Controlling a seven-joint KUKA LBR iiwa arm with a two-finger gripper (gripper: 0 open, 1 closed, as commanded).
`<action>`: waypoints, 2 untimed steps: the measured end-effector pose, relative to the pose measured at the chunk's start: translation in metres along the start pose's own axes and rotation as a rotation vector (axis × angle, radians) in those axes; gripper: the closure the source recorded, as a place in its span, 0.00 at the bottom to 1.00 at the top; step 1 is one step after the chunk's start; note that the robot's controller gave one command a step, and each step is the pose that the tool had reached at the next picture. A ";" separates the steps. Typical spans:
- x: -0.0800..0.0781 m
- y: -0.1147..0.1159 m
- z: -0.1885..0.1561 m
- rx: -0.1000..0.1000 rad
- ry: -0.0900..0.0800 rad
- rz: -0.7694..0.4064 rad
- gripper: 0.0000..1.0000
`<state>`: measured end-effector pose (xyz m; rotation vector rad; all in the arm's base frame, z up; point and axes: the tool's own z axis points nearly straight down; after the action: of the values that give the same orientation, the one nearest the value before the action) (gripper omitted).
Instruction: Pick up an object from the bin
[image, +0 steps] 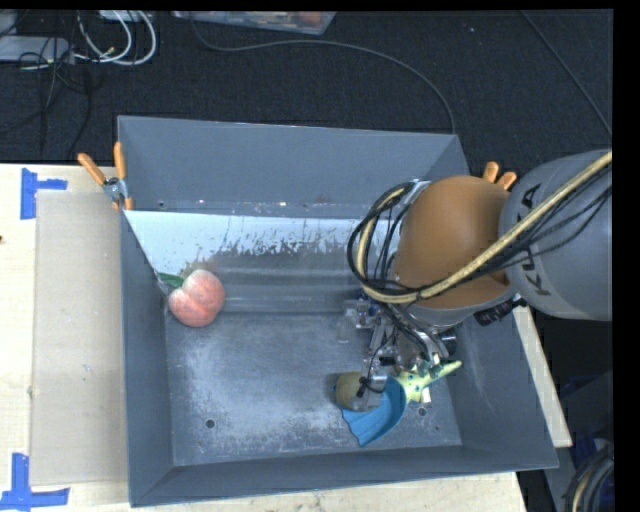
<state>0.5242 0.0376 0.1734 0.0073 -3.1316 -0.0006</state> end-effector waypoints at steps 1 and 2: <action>-0.002 0.000 -0.004 0.000 -0.009 0.001 0.00; 0.015 -0.053 0.019 -0.001 -0.001 -0.006 0.00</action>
Offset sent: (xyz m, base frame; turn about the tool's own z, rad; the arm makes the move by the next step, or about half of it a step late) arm -0.0198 -0.0732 -0.0262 -0.0014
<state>0.5097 -0.0158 0.1542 0.0167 -3.1330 -0.0019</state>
